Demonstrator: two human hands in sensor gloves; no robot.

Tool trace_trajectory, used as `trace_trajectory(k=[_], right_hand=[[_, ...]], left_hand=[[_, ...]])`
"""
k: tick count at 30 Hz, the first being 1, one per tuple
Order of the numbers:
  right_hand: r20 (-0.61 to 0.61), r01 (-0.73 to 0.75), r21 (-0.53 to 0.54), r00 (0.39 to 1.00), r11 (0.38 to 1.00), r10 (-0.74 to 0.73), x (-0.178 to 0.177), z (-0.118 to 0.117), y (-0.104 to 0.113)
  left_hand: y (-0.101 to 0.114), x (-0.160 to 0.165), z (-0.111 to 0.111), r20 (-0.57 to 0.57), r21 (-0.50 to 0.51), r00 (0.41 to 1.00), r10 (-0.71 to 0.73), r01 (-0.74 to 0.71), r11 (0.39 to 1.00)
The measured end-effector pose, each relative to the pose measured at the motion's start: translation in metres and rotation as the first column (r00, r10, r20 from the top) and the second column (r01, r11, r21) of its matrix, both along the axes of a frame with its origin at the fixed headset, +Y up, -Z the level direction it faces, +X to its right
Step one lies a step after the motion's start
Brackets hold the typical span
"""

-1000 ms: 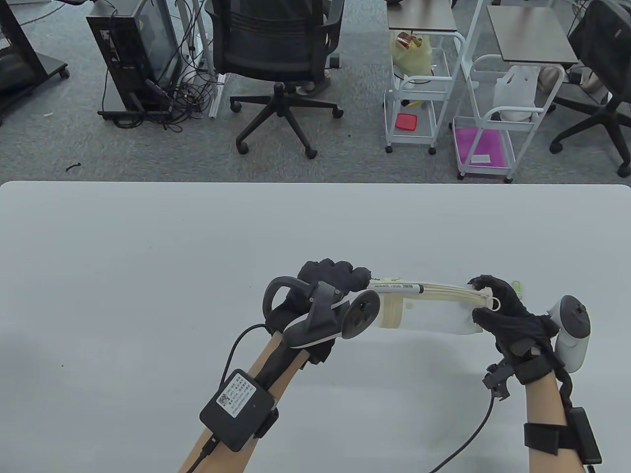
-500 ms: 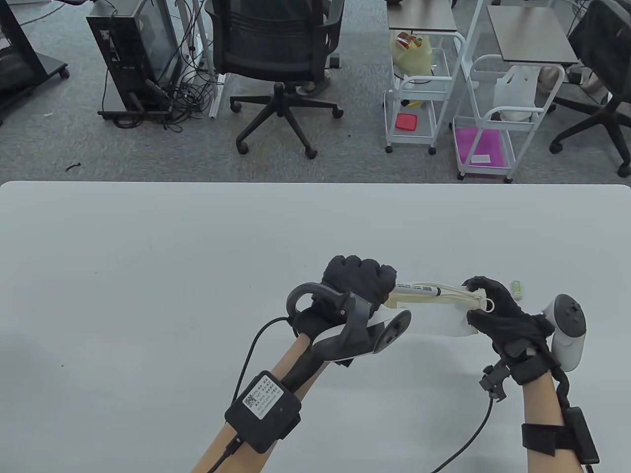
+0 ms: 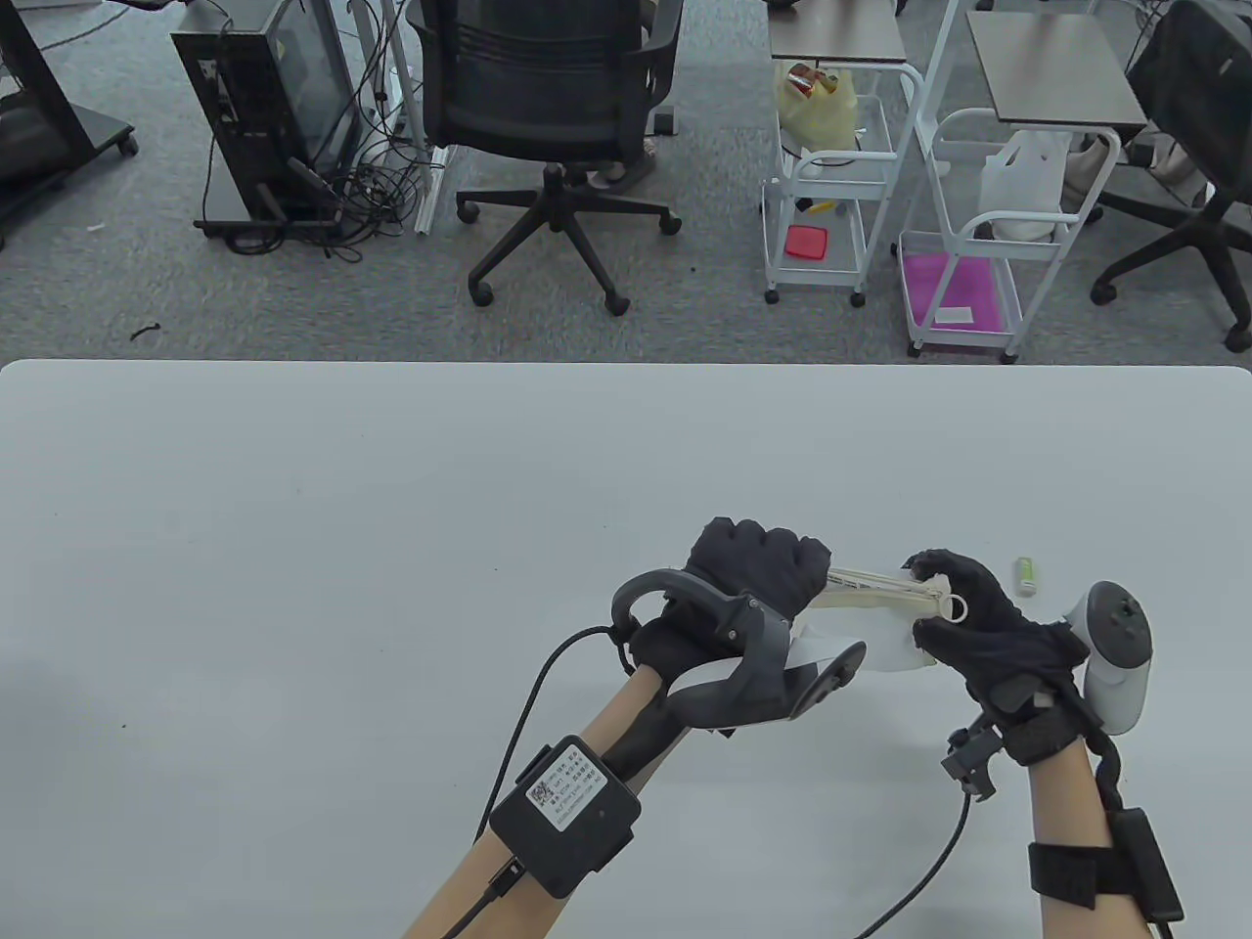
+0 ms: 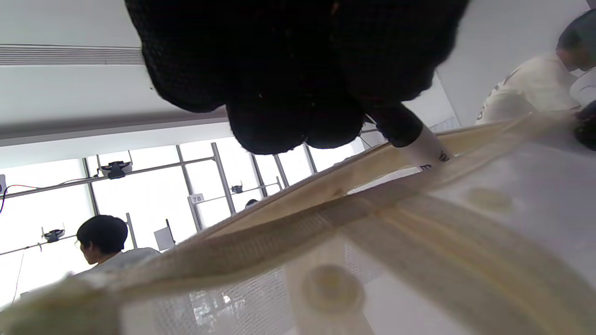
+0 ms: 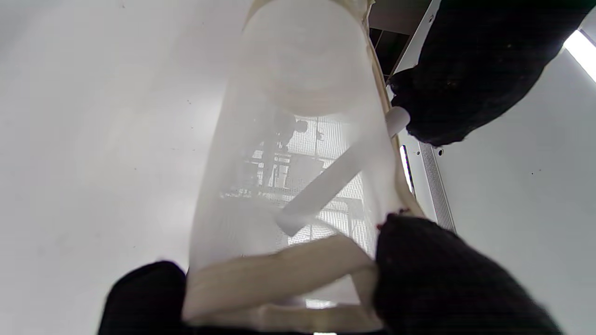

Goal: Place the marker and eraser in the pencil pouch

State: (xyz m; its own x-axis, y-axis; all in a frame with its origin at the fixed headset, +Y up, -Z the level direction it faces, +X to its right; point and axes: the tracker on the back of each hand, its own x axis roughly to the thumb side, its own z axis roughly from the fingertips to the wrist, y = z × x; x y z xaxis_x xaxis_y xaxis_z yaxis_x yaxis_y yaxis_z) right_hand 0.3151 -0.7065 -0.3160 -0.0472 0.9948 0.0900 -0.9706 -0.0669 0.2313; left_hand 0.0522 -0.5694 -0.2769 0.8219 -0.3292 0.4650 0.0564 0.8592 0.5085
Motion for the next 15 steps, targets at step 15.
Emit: trace_trajectory(k=[15], right_hand=[[0.048, 0.035, 0.012, 0.998, 0.999, -0.035, 0.003, 0.001, 0.000]], left_hand=[[-0.007, -0.021, -0.001, -0.069, -0.055, 0.997, -0.036, 0.032, 0.998]])
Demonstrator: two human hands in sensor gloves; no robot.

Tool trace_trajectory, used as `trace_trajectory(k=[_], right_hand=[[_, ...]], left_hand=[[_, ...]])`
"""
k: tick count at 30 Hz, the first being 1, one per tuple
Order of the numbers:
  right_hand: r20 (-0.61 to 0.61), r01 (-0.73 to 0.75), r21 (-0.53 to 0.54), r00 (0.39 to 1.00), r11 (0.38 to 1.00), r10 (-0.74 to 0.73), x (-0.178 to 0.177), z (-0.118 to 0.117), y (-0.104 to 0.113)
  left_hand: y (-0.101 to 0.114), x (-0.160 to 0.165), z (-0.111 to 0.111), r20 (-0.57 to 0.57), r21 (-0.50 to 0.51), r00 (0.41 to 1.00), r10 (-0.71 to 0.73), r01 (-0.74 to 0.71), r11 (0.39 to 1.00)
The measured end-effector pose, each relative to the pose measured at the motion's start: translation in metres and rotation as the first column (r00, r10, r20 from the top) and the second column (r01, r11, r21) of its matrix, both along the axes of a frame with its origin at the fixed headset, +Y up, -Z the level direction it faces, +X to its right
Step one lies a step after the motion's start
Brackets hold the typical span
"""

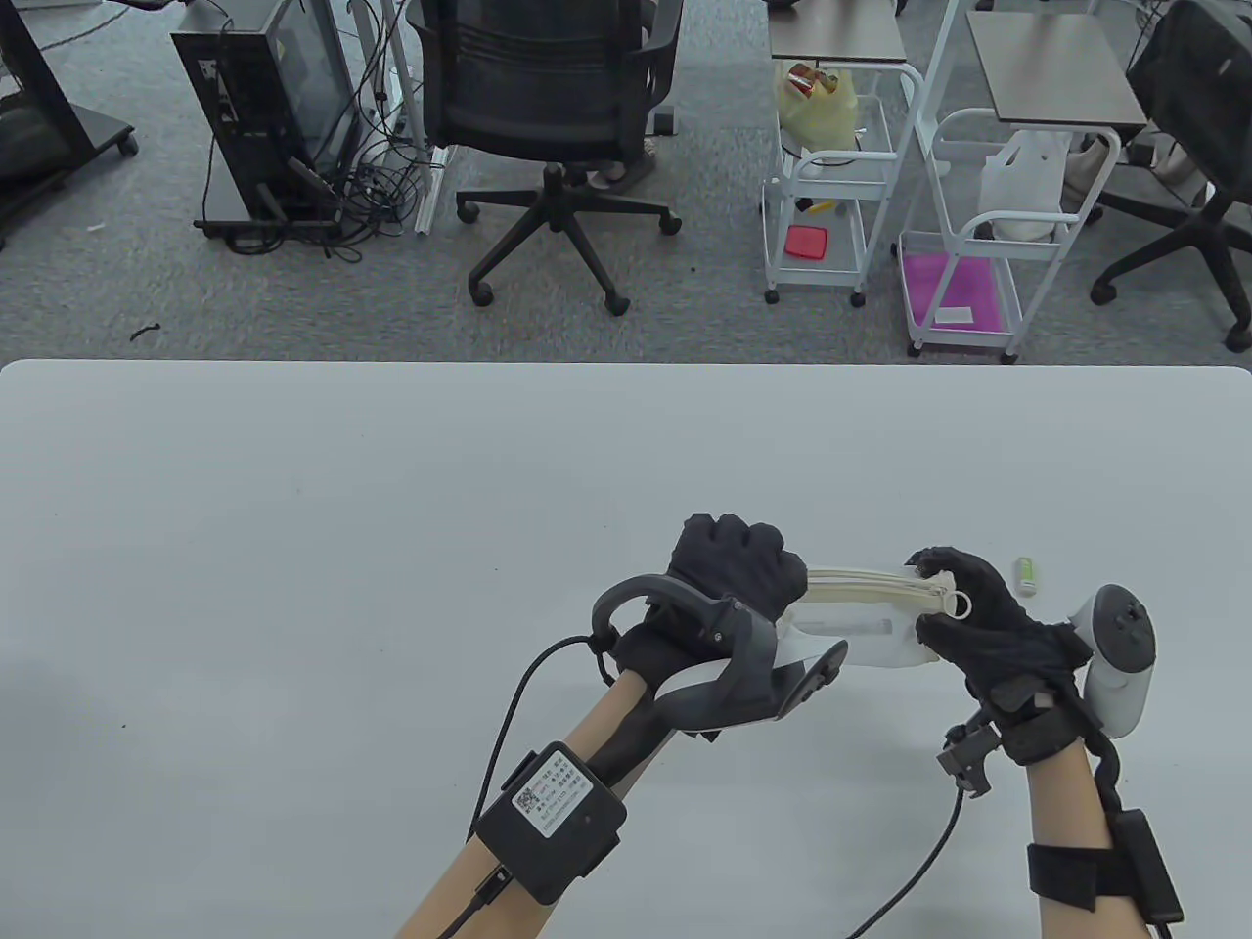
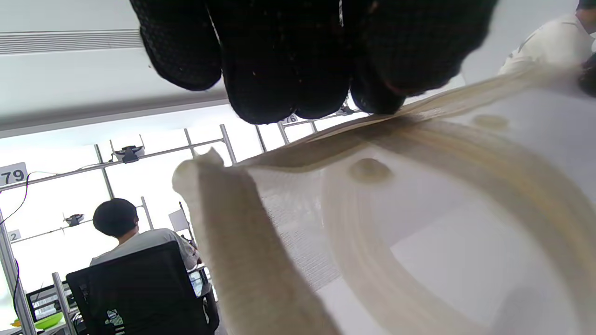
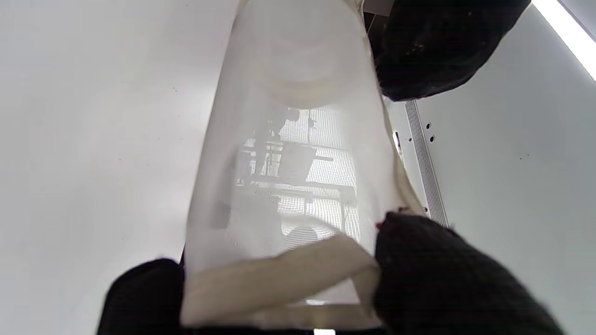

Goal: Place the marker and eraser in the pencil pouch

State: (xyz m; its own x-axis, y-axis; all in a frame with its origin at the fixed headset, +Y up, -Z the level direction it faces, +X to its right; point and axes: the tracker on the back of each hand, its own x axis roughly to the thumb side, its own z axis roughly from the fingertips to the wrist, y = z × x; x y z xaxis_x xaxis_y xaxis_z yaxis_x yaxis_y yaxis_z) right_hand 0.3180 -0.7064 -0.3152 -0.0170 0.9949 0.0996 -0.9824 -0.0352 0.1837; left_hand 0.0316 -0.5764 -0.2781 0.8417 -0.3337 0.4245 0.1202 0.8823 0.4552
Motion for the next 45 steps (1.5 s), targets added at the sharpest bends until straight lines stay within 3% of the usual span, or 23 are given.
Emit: trace_trajectory(k=[6, 9, 13, 15, 18, 20, 21, 22, 25, 28, 29, 32, 38, 43, 45], right_hand=[[0.003, 0.010, 0.001, 1.000, 1.000, -0.010, 0.001, 0.000, 0.000], [0.001, 0.005, -0.001, 1.000, 1.000, -0.005, 0.000, 0.000, -0.001], [0.003, -0.004, -0.003, 1.000, 1.000, 0.004, -0.003, 0.000, -0.002], [0.005, -0.003, -0.002, 1.000, 1.000, 0.003, -0.004, 0.000, -0.002], [-0.001, -0.005, -0.006, 1.000, 1.000, 0.005, -0.006, -0.001, -0.003], [-0.019, -0.014, -0.009, 1.000, 1.000, 0.014, -0.010, -0.002, -0.003], [-0.029, -0.018, -0.010, 0.999, 1.000, 0.018, -0.011, -0.002, -0.002], [-0.042, -0.021, -0.011, 0.999, 1.000, 0.021, -0.013, -0.002, -0.002], [-0.052, -0.024, -0.006, 0.998, 1.000, 0.024, -0.020, -0.001, -0.002], [-0.092, -0.043, -0.009, 0.995, 0.999, 0.042, -0.030, -0.001, -0.001], [-0.096, -0.049, -0.008, 0.994, 0.999, 0.048, -0.032, -0.001, -0.001], [-0.110, -0.054, -0.017, 0.993, 0.998, 0.051, -0.035, -0.001, -0.002], [-0.160, -0.119, -0.074, 0.981, 0.990, 0.106, -0.034, -0.002, -0.002], [-0.045, -0.346, -0.048, 0.938, 0.937, 0.344, -0.003, -0.004, 0.028], [0.024, -0.435, -0.097, 0.898, 0.895, 0.439, 0.011, -0.009, 0.032]], left_hand=[[-0.006, -0.044, 0.009, -0.028, -0.047, 0.973, 0.229, -0.230, 0.972], [-0.019, -0.079, 0.015, -0.043, -0.092, 0.900, 0.434, -0.437, 0.895], [-0.044, -0.110, 0.013, -0.091, -0.189, 0.802, 0.590, -0.595, 0.781], [-0.063, -0.123, 0.005, -0.108, -0.269, 0.708, 0.697, -0.696, 0.665], [-0.084, -0.135, -0.008, -0.149, -0.424, 0.627, 0.765, -0.740, 0.523], [-0.099, -0.140, -0.014, -0.166, -0.478, 0.504, 0.847, -0.793, 0.378], [-0.105, -0.141, -0.017, -0.197, -0.512, 0.471, 0.860, -0.797, 0.319], [-0.111, -0.142, -0.019, -0.231, -0.558, 0.450, 0.862, -0.787, 0.262], [-0.123, -0.143, -0.023, -0.276, -0.626, 0.415, 0.867, -0.762, 0.166], [-0.136, -0.139, -0.024, -0.313, -0.671, 0.342, 0.886, -0.740, 0.048], [-0.139, -0.138, -0.024, -0.328, -0.678, 0.334, 0.883, -0.734, 0.026], [-0.142, -0.139, -0.025, -0.331, -0.671, 0.345, 0.878, -0.740, 0.038], [-0.146, -0.141, -0.025, -0.383, -0.608, 0.230, 0.895, -0.792, -0.057], [-0.139, -0.149, -0.026, -0.375, -0.584, 0.185, 0.908, -0.808, -0.076], [-0.136, -0.151, -0.026, -0.375, -0.590, 0.172, 0.911, -0.802, -0.092]])
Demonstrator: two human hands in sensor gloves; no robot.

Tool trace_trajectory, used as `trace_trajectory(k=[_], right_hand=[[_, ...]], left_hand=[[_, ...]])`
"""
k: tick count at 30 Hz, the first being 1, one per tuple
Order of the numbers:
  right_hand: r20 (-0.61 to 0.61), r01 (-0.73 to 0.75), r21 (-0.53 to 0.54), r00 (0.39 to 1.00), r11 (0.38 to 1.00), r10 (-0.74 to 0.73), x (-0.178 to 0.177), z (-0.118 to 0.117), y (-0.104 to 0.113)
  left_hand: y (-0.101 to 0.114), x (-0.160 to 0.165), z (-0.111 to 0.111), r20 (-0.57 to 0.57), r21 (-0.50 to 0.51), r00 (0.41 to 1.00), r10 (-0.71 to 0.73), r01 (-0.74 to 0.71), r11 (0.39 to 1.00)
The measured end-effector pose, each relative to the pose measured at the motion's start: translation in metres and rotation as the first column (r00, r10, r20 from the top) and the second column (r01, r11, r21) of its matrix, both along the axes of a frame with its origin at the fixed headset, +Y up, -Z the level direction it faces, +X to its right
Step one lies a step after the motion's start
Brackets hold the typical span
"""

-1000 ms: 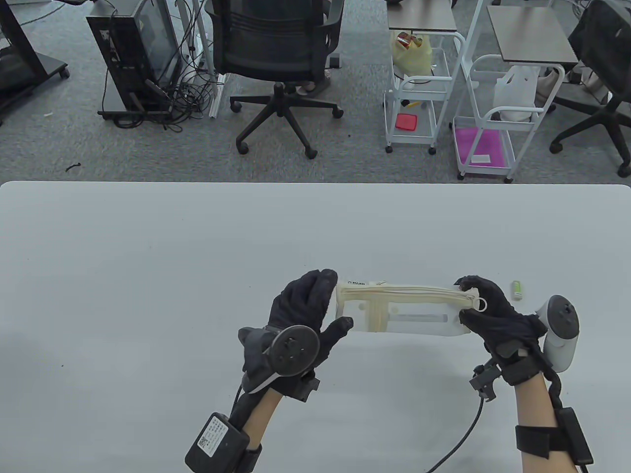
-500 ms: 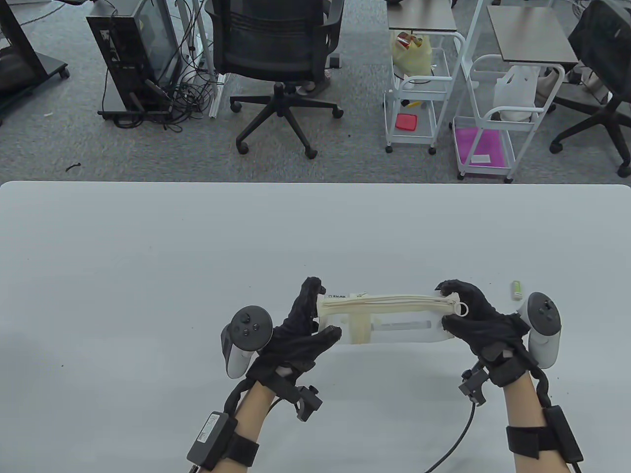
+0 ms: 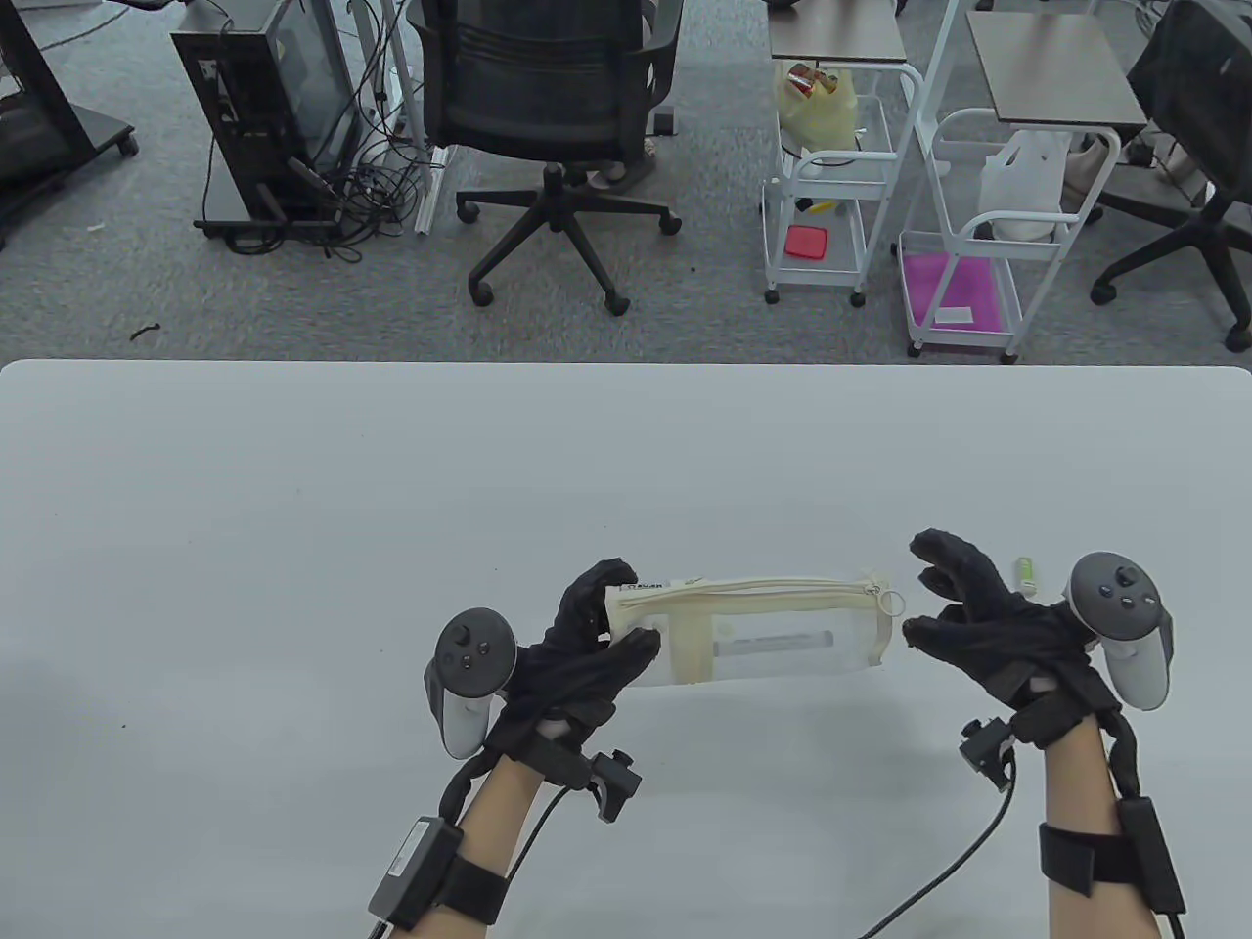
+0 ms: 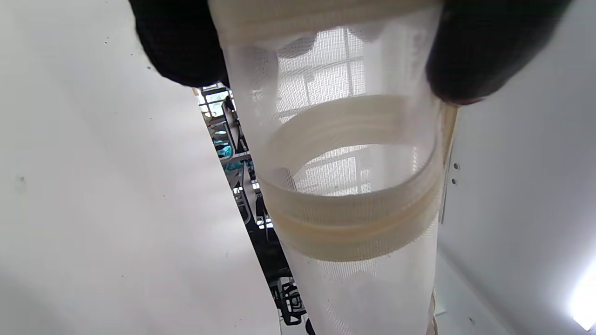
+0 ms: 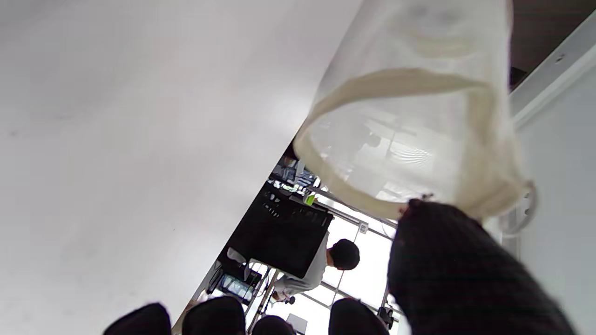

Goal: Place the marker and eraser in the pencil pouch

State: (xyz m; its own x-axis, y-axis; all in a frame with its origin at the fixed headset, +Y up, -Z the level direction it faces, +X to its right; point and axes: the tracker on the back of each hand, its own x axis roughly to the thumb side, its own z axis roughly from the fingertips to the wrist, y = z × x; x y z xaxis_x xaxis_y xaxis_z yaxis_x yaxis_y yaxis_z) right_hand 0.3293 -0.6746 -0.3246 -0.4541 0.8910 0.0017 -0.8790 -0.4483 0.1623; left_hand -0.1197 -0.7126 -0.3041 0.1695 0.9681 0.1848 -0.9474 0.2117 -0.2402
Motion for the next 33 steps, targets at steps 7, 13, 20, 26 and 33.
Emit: trace_trajectory(k=[7, 13, 20, 26, 33], right_hand=[[0.436, -0.307, -0.113, 0.839, 0.945, 0.325, 0.040, -0.040, -0.018], [0.511, -0.549, -0.327, 0.582, 0.769, 0.633, 0.058, -0.080, -0.045], [0.292, -0.661, -0.573, 0.388, 0.484, 0.874, 0.070, -0.114, -0.072], [0.263, -0.689, -0.588, 0.333, 0.424, 0.906, 0.070, -0.125, -0.078], [0.295, -0.703, -0.549, 0.342, 0.451, 0.892, 0.069, -0.116, -0.075]], left_hand=[[0.004, 0.000, 0.001, 0.015, 0.016, 1.000, -0.010, 0.010, 1.000], [0.002, 0.000, 0.002, 0.019, 0.025, 0.999, -0.033, 0.033, 0.999], [0.000, 0.002, 0.003, 0.029, 0.008, 0.999, -0.023, 0.023, 1.000], [0.000, 0.002, 0.003, 0.028, 0.005, 0.999, -0.019, 0.019, 1.000], [0.001, -0.001, 0.003, 0.009, 0.008, 1.000, -0.017, 0.017, 1.000]])
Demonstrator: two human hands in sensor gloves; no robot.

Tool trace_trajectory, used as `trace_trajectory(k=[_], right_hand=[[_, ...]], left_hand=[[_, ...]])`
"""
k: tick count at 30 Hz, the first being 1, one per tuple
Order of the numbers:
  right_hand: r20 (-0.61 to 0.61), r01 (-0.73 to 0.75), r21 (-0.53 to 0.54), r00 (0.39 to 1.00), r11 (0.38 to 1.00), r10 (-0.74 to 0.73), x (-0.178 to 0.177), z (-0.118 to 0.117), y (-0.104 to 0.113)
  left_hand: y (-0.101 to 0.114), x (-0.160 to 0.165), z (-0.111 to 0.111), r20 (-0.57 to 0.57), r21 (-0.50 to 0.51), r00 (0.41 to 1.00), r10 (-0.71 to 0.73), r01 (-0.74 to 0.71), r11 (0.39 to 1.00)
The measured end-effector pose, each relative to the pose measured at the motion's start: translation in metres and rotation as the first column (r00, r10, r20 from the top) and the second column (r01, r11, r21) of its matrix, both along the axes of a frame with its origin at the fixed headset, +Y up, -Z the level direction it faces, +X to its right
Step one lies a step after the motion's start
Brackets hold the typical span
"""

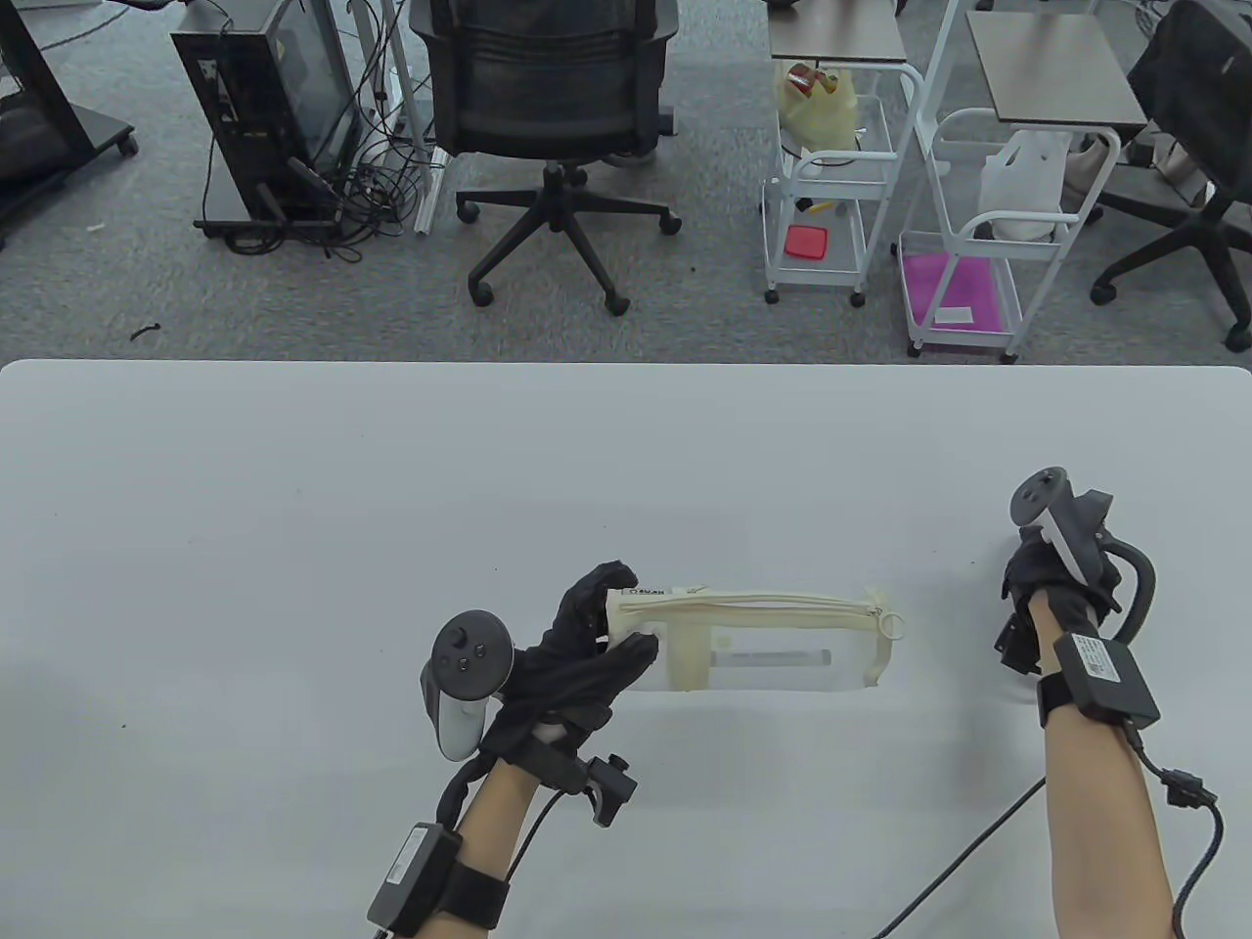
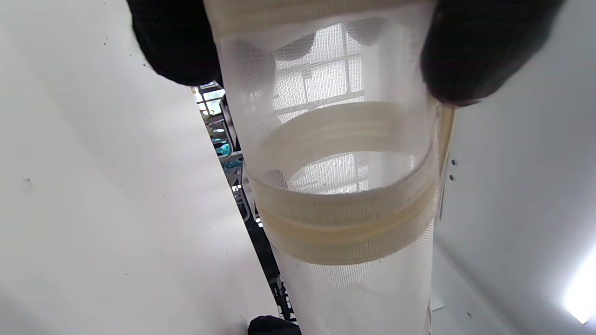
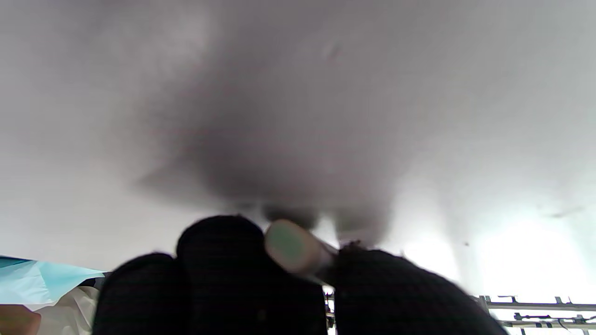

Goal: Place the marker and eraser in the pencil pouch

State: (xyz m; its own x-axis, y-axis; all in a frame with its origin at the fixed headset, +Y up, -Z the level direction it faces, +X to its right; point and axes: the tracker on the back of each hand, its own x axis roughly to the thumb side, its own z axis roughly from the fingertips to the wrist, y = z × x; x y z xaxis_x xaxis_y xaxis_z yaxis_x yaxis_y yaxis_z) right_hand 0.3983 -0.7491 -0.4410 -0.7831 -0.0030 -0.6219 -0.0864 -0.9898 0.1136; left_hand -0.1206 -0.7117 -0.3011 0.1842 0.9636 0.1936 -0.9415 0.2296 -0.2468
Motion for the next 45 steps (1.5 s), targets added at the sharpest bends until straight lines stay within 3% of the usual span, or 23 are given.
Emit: trace_trajectory(k=[4, 9, 16, 21, 25, 30, 35, 42, 45], right_hand=[[-0.016, 0.025, 0.110, 1.000, 0.994, -0.024, -0.002, 0.016, 0.018], [-0.077, 0.115, 0.291, 0.992, 0.950, -0.097, -0.015, 0.044, 0.057], [-0.249, 0.250, 0.557, 0.960, 0.792, -0.129, -0.053, 0.102, 0.122], [-0.368, 0.318, 0.625, 0.926, 0.713, -0.090, -0.086, 0.143, 0.157], [-0.508, 0.424, 0.614, 0.858, 0.666, -0.078, -0.120, 0.171, 0.180], [-0.637, 0.505, 0.545, 0.769, 0.669, -0.061, -0.167, 0.188, 0.195], [-0.729, 0.543, 0.446, 0.682, 0.712, -0.063, -0.211, 0.191, 0.191], [-0.727, 0.424, 0.469, 0.684, 0.775, 0.065, -0.243, 0.186, 0.176], [-0.705, 0.378, 0.511, 0.698, 0.772, 0.124, -0.249, 0.184, 0.172]], left_hand=[[0.000, -0.002, 0.000, -0.008, -0.003, 1.000, 0.005, -0.005, 1.000], [-0.004, -0.002, 0.000, -0.006, -0.020, 1.000, 0.017, -0.017, 1.000], [-0.006, 0.004, 0.001, 0.023, -0.023, 1.000, 0.007, -0.006, 1.000], [-0.006, 0.008, 0.002, 0.035, -0.027, 0.999, 0.008, -0.007, 1.000], [-0.006, 0.009, 0.003, 0.042, -0.025, 0.999, 0.002, -0.001, 1.000], [-0.006, 0.010, 0.002, 0.050, -0.032, 0.999, 0.007, -0.006, 0.999], [-0.006, 0.010, 0.002, 0.041, -0.030, 0.999, 0.006, -0.004, 1.000], [-0.005, 0.011, 0.002, 0.051, -0.022, 0.999, -0.005, 0.006, 1.000], [-0.005, 0.012, 0.001, 0.054, -0.021, 0.998, -0.015, 0.017, 1.000]])
